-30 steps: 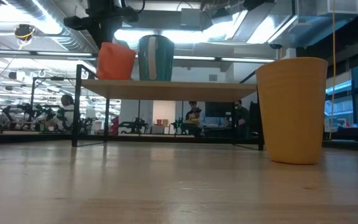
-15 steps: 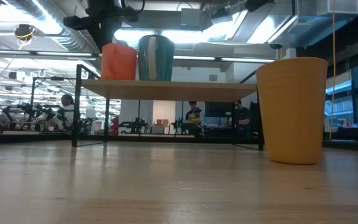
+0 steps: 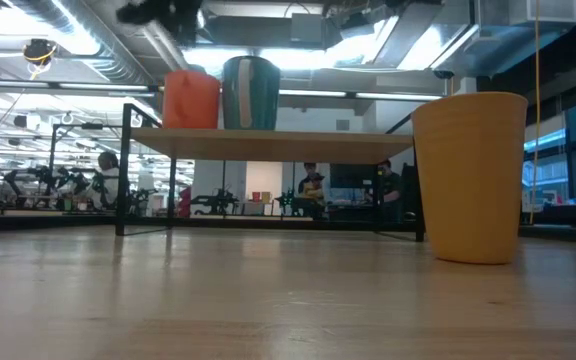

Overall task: Stack small to large cups/mugs on shelf
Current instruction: Put the yellow cup on the shelf

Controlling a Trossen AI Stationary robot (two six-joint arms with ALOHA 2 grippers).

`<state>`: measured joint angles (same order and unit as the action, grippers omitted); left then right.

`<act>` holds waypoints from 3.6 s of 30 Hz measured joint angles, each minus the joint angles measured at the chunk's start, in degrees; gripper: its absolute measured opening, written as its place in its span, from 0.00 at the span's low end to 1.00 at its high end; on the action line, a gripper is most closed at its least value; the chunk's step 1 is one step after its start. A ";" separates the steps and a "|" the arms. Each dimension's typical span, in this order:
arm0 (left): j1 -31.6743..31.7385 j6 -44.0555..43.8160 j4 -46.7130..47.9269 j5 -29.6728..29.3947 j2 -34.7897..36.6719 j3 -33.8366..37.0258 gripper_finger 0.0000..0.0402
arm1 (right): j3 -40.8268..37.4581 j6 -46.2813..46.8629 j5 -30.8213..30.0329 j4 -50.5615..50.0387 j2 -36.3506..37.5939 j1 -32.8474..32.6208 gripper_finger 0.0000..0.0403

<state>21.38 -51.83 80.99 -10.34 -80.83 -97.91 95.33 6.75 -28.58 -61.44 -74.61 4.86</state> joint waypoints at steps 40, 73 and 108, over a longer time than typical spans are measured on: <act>-65.32 -1.99 -48.42 -18.89 3.60 35.53 0.11 | -29.86 24.43 31.82 11.18 -0.68 -15.84 0.36; -70.41 -3.28 -57.11 -19.00 3.60 57.57 0.11 | -39.87 41.73 31.73 16.10 -3.69 -17.94 0.37; -70.86 15.10 -73.92 -34.43 20.43 58.09 0.13 | -33.24 41.54 23.14 12.98 -3.65 -17.77 0.03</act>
<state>-49.48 -36.73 7.08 -44.77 -60.40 -39.82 62.08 48.30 -5.44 -48.46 -78.26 -12.91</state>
